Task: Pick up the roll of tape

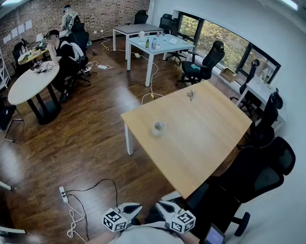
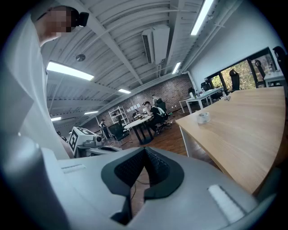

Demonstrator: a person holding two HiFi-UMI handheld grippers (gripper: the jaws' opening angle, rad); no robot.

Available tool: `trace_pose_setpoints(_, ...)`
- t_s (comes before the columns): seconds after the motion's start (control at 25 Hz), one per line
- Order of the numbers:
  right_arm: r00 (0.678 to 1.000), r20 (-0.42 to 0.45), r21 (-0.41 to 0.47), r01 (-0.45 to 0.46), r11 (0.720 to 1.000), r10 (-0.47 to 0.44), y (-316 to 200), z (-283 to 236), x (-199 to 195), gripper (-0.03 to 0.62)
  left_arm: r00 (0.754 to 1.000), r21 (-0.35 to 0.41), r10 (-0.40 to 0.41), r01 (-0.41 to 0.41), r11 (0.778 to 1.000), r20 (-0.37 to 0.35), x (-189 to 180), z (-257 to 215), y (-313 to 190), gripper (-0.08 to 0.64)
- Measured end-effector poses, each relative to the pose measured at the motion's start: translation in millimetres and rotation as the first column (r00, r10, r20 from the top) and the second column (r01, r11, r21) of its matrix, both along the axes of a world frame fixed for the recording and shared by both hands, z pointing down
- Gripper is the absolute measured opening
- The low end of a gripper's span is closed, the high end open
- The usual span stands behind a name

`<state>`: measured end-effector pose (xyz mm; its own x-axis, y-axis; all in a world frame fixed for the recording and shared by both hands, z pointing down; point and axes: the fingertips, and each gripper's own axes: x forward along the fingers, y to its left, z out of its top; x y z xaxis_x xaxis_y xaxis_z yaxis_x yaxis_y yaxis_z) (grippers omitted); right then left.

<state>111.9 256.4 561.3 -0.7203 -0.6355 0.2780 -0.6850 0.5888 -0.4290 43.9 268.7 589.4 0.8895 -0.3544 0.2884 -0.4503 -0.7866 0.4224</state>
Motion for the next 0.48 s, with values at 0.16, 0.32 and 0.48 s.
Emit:
trace_pose_setpoints(0.16,1.000,0.001,-0.002,0.015,1.000,-0.015,-29.2,3.2,24.2,0.006,1.000,0.000,-0.010,0.010,1.000,0.011,22.4,-1.3,-29.6,0.006)
trace_pose_setpoints(0.32,0.999,0.023,-0.001,0.042,0.999,-0.042,-60.8,-2.4,44.3,0.006,0.999,0.008,-0.016,0.016,1.000,0.037,47.3,-7.0,-64.2,0.006)
trace_pose_setpoints(0.48,0.996,0.049,0.017,0.067,0.998,-0.067,-98.2,-9.8,57.2,0.006,0.998,0.024,-0.013,0.011,1.000,0.054,70.8,-18.2,-97.6,0.006)
